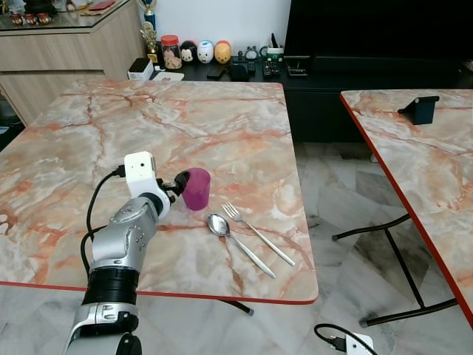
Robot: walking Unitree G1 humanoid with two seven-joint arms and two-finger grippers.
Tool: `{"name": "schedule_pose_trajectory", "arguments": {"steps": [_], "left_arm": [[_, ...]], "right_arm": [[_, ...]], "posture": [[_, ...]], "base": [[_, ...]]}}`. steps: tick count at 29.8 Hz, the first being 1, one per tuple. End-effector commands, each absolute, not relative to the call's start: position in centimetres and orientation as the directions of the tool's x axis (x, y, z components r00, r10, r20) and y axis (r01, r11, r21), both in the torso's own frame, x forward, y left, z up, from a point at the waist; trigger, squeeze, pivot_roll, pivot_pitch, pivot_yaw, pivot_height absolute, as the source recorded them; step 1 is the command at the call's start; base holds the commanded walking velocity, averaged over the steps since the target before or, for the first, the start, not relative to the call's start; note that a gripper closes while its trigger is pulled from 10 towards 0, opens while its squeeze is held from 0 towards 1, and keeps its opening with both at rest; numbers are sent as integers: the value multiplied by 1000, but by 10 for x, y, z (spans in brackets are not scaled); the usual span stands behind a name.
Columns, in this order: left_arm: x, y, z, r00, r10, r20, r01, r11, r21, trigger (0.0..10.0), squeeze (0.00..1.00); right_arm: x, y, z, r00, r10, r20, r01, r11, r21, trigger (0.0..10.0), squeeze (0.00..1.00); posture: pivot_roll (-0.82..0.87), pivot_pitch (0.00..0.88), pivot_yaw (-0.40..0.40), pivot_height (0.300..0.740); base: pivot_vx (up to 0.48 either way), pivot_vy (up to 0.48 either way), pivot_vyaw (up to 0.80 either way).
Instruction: Setting the table
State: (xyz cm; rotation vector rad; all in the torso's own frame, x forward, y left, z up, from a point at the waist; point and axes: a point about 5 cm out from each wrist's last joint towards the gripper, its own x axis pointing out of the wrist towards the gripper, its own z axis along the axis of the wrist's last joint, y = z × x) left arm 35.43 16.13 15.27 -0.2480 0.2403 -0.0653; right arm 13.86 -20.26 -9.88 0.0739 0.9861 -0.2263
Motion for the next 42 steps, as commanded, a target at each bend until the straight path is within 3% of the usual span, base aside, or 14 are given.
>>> {"name": "schedule_pose_trajectory", "arguments": {"steps": [1, 12, 42], "left_arm": [[357, 157, 157, 968, -106, -227, 52, 971, -233, 10000, 0], [359, 152, 150, 957, -106, -270, 69, 987, -145, 10000, 0], [371, 139, 150, 953, -89, -289, 52, 990, -132, 10000, 0]], "right_arm": [[139, -202, -99, 532, -156, -832, 225, 974, -39, 10000, 0], [138, -201, -99, 530, -153, -834, 228, 973, -34, 10000, 0], [137, -202, -100, 526, -153, -837, 229, 973, -34, 10000, 0]], "posture": [[63, 0, 10, 740], [57, 0, 19, 740], [60, 0, 12, 740]], "base": [[0, 0, 0], [0, 0, 0], [0, 0, 0]]}}
